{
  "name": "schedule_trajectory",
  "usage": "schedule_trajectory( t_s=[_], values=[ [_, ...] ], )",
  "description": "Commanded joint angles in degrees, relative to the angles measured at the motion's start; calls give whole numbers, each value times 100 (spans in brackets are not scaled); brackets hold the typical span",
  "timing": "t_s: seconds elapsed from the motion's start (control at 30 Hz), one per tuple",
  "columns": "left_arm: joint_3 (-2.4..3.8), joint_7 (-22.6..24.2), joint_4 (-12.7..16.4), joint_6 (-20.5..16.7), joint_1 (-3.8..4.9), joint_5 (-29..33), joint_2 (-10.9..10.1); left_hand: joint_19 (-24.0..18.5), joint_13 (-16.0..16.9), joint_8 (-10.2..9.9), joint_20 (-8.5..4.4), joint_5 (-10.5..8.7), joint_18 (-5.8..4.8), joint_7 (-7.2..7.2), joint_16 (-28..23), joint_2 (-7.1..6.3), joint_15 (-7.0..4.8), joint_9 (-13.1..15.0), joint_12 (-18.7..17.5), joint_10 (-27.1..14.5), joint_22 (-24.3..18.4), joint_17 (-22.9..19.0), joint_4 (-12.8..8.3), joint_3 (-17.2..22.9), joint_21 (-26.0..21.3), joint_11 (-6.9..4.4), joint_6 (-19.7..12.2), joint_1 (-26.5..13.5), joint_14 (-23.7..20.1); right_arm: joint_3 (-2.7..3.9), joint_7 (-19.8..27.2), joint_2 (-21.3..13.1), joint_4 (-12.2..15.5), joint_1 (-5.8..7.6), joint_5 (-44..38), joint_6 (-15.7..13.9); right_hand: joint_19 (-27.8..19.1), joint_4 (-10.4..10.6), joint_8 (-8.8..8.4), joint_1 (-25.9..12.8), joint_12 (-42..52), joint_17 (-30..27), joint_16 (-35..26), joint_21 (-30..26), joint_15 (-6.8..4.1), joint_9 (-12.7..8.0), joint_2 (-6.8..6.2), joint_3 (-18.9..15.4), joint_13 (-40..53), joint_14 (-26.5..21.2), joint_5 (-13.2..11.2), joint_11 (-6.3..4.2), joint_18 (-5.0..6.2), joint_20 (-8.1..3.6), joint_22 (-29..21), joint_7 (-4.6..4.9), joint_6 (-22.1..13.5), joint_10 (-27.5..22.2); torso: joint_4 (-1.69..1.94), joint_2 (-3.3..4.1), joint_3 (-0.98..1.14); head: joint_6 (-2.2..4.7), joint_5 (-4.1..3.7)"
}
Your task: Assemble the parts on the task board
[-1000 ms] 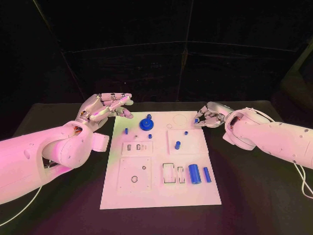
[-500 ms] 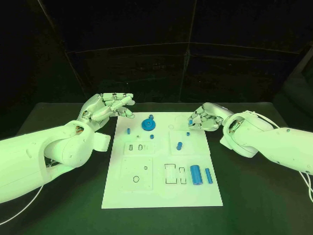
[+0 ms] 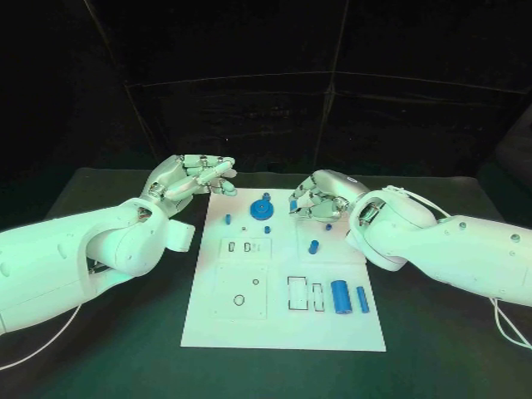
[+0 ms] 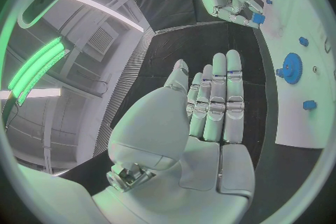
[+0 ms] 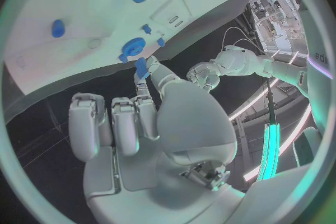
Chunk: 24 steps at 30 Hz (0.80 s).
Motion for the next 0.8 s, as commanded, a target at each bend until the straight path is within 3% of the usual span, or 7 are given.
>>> schedule_trajectory(
  t_s=[0.03, 0.2, 0.33, 0.4, 0.5, 0.6, 0.8],
  values=[
    [6, -153, 5, -41, 11, -130, 14, -533, -6, -31, 137, 12, 2, 73, -335, 47, 153, -8, -17, -81, -197, -176, -2, -51, -412, 61, -18, -11, -391, 1, -255, 211, 8, 3, -390, -34, 289, -3, 2, -19, 34, 1510, 14, 14, -36, 3, -50, 33, 951, 585, -9, -39, -59, -41, 723, 2, 46, 200, 2, 8, -4, -14, 110],
    [6, -229, 4, -21, 12, -135, 22, -1024, 1, -35, 360, 11, 62, 86, -636, 58, 286, -9, -14, -119, -232, -488, -11, -68, -878, 115, -51, -28, -655, -3, -419, 507, -18, -14, -670, 99, 287, -23, -4, -17, 34, 1510, 14, 12, -36, 1, -71, 47, 952, 585, 5, -38, -58, -40, 718, 3, 45, 200, -4, 4, 1, -51, 229],
    [6, -262, -4, 7, 13, -136, 30, -1060, 0, -37, 398, 13, 83, 89, -644, 66, 297, -10, -16, -136, -225, -573, -15, -69, -945, 120, -65, -31, -672, -8, -557, 708, -51, -51, -816, 260, 286, -30, -7, -21, 31, 1510, 14, 11, -36, 0, -84, 50, 949, 585, 8, -37, -57, -40, 717, 5, 44, 198, -2, 6, -1, -88, 289],
    [6, -266, -5, 20, 13, -137, 33, -866, 0, -37, 370, 13, 96, 80, -614, 80, 265, -10, -15, -160, -198, -643, -20, -65, -892, 113, -82, -28, -559, -22, -619, 796, -71, -79, -880, 338, 284, -33, -9, -26, 27, 1510, 14, 9, -35, -1, -92, 51, 947, 585, 8, -36, -57, -40, 712, 7, 44, 197, -6, 4, -4, -103, 305],
    [6, -205, -10, -2, 13, -125, 45, -418, 6, -22, 245, 12, 97, 54, -508, 91, 151, -3, -3, -132, -163, -700, -26, -72, -752, 66, -65, -32, -184, -141, -699, 894, -81, -108, -946, 434, 285, -33, -9, -28, 25, 1510, 14, 9, -35, -1, -94, 51, 945, 585, 8, -35, -57, -40, 713, 7, 45, 195, -6, 3, 4, -130, 333],
    [6, -145, -14, -36, 13, -101, 51, -188, 11, -9, 174, 11, 97, 34, -431, 92, 88, 3, 7, -82, -142, -693, -32, -76, -669, 34, -31, -26, 40, -197, -737, 956, -106, -121, -985, 491, 285, -34, -9, -31, 23, 1510, 14, 9, -35, -1, -97, 51, 943, 585, 8, -34, -57, -40, 714, 7, 45, 194, -14, 3, 7, -142, 346],
    [6, -51, -19, -74, 13, -71, 65, -73, 12, -2, 137, 13, 91, 24, -399, 101, 57, 6, 10, -42, -139, -686, -34, -79, -634, 15, -1, -22, 146, -288, -801, 1057, -142, -185, -1065, 577, 284, -37, -13, -45, 14, 1510, 14, 8, -34, -2, -112, 52, 936, 585, 13, -32, -56, -39, 710, 10, 45, 189, -16, 2, 7, -166, 350]
  ],
)
